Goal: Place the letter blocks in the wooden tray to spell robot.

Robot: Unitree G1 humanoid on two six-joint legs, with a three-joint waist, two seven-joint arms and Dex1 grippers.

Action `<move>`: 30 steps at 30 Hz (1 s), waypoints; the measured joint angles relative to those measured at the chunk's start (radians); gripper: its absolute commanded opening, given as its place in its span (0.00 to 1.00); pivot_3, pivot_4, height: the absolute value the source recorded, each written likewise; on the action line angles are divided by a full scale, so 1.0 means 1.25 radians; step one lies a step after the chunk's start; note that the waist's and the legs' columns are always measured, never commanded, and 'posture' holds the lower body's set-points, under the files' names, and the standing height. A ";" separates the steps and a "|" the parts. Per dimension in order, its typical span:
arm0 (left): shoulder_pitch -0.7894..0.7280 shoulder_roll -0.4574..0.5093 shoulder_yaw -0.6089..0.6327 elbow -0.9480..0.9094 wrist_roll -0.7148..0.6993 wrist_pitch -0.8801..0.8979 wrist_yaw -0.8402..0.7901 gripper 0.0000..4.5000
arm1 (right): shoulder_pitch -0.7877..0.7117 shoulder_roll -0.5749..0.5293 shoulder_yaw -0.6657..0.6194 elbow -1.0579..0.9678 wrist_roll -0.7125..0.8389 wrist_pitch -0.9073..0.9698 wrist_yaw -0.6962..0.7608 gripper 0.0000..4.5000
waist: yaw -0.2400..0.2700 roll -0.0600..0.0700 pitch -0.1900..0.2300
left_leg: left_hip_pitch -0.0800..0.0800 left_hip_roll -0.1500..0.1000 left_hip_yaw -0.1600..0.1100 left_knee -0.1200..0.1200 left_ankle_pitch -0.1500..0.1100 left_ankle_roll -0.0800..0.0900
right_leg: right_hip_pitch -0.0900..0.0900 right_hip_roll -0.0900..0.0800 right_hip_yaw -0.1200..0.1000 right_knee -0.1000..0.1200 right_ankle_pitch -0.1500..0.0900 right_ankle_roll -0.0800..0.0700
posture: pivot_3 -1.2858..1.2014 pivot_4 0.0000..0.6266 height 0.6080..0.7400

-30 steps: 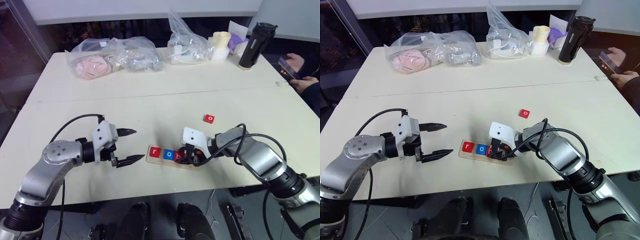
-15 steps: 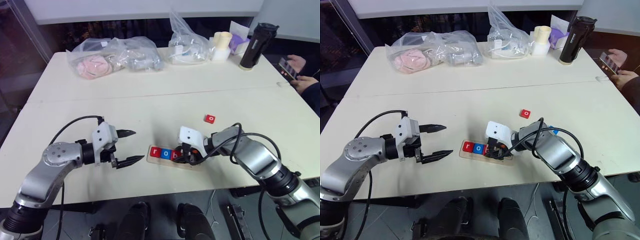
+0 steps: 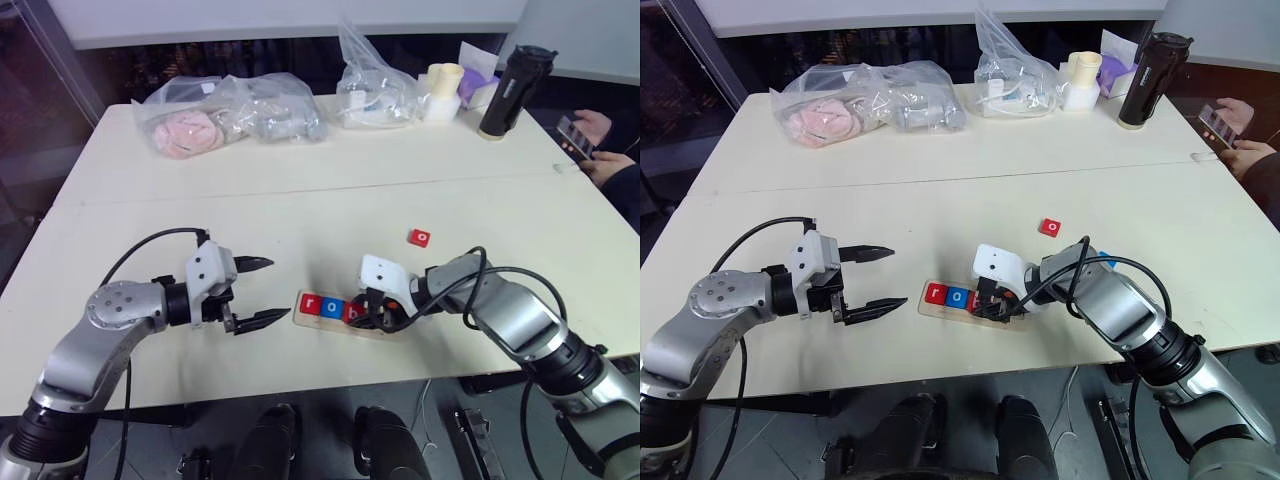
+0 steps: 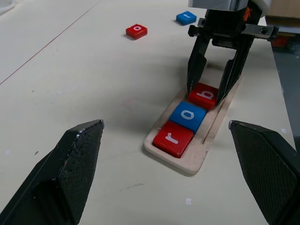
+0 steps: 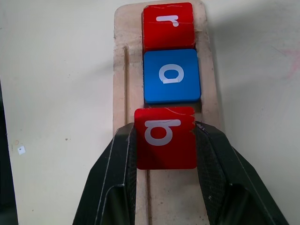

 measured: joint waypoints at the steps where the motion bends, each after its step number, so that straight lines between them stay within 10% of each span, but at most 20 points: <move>1: 0.000 0.000 0.000 0.000 0.000 0.000 0.000 1.00 | 0.000 0.000 0.000 0.000 0.000 -0.001 0.000 0.25 | 0.000 0.000 0.000 | 0.000 0.000 0.000 0.000 0.000 0.000 | 0.000 0.000 0.000 0.000 0.000 0.000 | 0.52 0.24 1.00; 16: 0.001 -0.002 0.000 0.000 0.000 0.000 0.001 1.00 | 0.000 0.002 0.000 0.000 -0.001 -0.003 -0.009 0.25 | 0.000 0.000 0.000 | 0.000 0.000 0.000 0.000 0.000 0.000 | 0.000 0.000 0.000 0.000 0.000 0.000 | 0.52 0.24 1.00; 23: 0.001 -0.002 -0.001 0.000 0.000 0.000 0.001 1.00 | 0.000 0.006 0.000 -0.002 0.002 -0.003 -0.007 0.99 | 0.000 0.000 0.000 | 0.000 0.000 0.000 0.000 0.000 0.000 | 0.000 0.000 0.000 0.000 0.000 0.000 | 0.52 0.24 1.00; 30: 0.001 -0.002 -0.001 0.000 0.000 0.000 0.001 1.00 | 0.000 0.005 -0.001 -0.007 0.004 0.008 -0.011 0.99 | 0.000 0.000 0.000 | 0.000 0.000 0.000 0.000 0.000 0.000 | 0.000 0.000 0.000 0.000 0.000 0.000 | 0.52 0.24 1.00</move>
